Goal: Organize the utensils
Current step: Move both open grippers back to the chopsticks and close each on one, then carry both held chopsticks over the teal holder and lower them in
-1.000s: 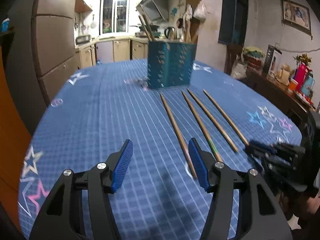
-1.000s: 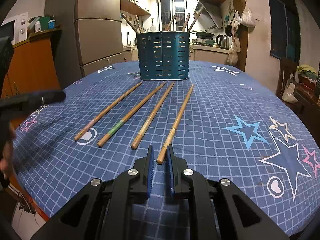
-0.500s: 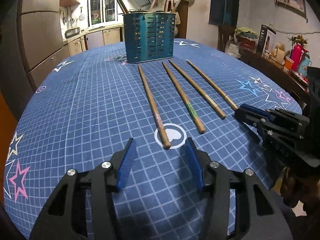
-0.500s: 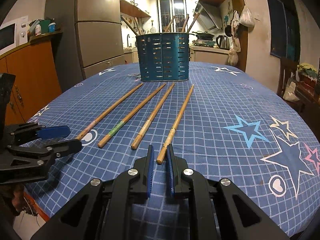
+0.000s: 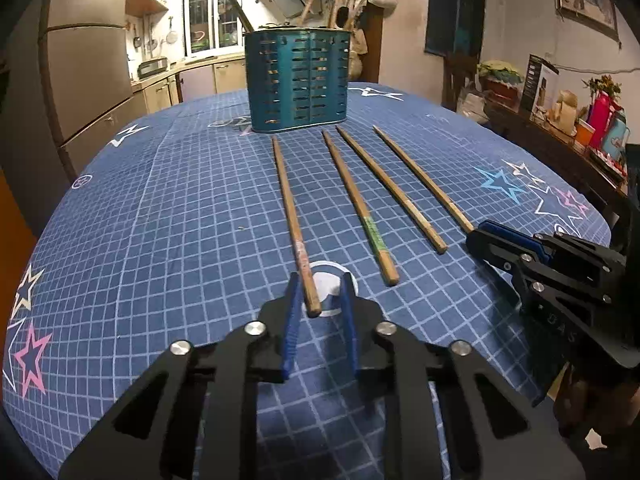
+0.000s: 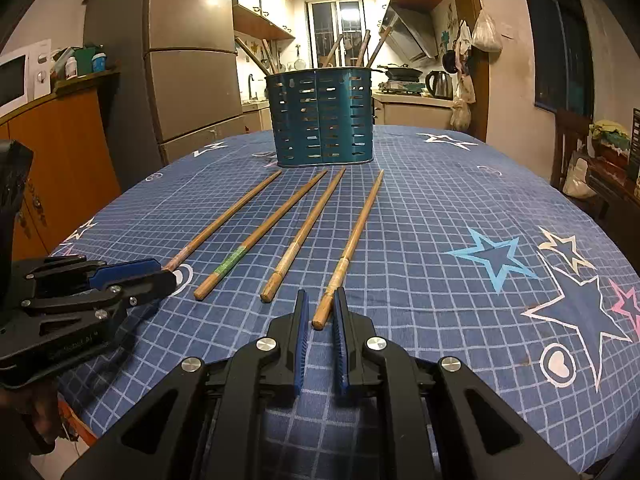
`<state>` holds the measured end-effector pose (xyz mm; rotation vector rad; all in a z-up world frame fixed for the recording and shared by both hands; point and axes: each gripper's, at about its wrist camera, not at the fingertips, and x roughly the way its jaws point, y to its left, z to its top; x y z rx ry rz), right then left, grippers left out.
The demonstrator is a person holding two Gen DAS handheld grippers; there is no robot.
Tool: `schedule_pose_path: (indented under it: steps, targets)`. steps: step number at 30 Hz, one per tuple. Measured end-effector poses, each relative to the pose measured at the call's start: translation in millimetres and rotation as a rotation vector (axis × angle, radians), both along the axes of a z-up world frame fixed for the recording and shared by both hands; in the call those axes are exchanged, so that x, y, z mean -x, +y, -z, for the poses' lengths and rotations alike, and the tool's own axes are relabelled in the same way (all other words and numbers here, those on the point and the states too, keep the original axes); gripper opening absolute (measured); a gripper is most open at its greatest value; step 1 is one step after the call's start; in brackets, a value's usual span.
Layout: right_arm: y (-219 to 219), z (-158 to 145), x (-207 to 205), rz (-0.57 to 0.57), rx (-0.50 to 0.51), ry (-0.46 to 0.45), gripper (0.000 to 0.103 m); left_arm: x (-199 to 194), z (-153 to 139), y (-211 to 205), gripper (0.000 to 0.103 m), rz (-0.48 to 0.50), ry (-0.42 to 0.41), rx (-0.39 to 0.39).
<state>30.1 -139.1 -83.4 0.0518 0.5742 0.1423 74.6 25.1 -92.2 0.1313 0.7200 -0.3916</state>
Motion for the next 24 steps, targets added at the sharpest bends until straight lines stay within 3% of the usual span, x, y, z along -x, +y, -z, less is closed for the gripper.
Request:
schedule_pose_path:
  steps: [16,20,24]
  targets:
    - [-2,1,11,0.027,0.0,-0.052,0.007,7,0,1,0.005,-0.023,-0.038,0.007]
    - [-6,-14,22,0.022,0.01,-0.097,0.007,13,-9,5,0.005,-0.019,-0.07,0.026]
    - [-15,-45,34,0.019,0.025,-0.184,0.007,21,-42,11,0.005,-0.017,-0.167,0.058]
